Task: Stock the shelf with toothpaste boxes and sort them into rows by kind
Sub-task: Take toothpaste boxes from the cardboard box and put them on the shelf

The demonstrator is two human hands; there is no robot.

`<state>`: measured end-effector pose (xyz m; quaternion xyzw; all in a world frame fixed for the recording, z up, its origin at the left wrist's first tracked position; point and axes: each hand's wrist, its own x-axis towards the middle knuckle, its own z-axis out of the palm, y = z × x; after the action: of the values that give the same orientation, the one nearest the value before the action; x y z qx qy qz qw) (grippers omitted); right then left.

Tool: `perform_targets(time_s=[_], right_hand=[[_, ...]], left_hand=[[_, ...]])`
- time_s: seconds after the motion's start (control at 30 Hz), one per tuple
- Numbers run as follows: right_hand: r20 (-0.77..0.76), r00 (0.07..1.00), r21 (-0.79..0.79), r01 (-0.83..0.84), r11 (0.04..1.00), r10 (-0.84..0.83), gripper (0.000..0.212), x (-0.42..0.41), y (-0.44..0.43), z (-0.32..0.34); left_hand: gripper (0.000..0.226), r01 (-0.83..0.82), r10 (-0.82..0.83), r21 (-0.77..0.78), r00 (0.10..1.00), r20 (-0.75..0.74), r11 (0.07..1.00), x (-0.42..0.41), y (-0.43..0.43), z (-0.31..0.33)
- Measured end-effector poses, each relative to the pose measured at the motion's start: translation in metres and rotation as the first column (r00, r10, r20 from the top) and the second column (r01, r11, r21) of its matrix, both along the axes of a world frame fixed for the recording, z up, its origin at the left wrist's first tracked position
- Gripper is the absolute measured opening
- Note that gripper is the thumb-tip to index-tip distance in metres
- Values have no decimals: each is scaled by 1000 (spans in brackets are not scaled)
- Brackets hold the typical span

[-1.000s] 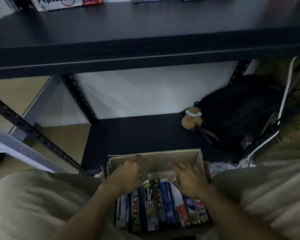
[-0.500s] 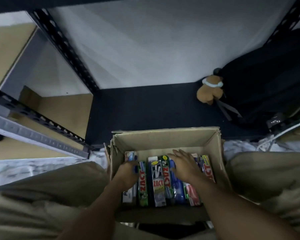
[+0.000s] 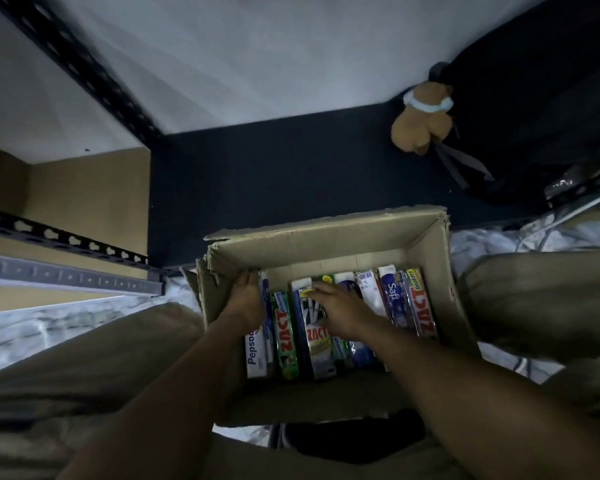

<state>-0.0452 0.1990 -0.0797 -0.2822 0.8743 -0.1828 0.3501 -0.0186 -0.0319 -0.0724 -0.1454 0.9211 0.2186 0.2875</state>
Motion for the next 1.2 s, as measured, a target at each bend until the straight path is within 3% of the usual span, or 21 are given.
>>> perform_targets(time_s=[0.1,0.23,0.3,0.4,0.57,0.67,0.7,0.77,0.8,0.87,1.07,1.13,1.2], right_hand=[[113,985,-77,141,987,-131,80,0,-3,1],[250,926,-75,309,948,-283,79,-7,-10,4],[269,902,-65,367,928,-337,66,-9,-11,5],[350,829,-90,493,866,-436,51,-10,-7,8],[588,569,-66,742,668,-575,71,16,-4,11],[596,452,-75,854,514,-664,92,36,-13,9],[594,409,-46,877,479,-693,93,41,-15,10],[590,361,25,886,463,-722,85,50,-15,10],[582,360,60,876,479,-730,81,54,-13,9],[595,357,84,863,498,-720,74,57,-10,10],[628,333,84,869,487,-703,95,54,-2,16],[659,271,98,894,438,-701,85,52,-2,29],[711,221,81,917,390,-667,57,48,0,39]], left_hand=[[80,-15,15,-6,1000,-4,1000,-6,0,-3],[31,-33,32,65,999,19,997,-9,-10,-17],[35,-64,62,102,998,27,993,-5,-19,-39],[42,-115,119,204,993,-4,972,0,-5,-13],[53,-266,293,521,956,33,811,19,17,-2],[59,-479,470,592,863,185,648,33,32,2],[50,-526,504,582,835,219,620,36,36,2],[23,-536,475,527,840,260,660,47,38,4],[22,-540,454,508,841,295,671,52,37,1],[32,-578,454,473,815,359,665,61,35,2],[44,-544,418,427,835,357,722,73,34,10],[40,-531,399,432,842,364,729,73,34,18],[33,-507,366,430,854,369,747,72,36,29]])
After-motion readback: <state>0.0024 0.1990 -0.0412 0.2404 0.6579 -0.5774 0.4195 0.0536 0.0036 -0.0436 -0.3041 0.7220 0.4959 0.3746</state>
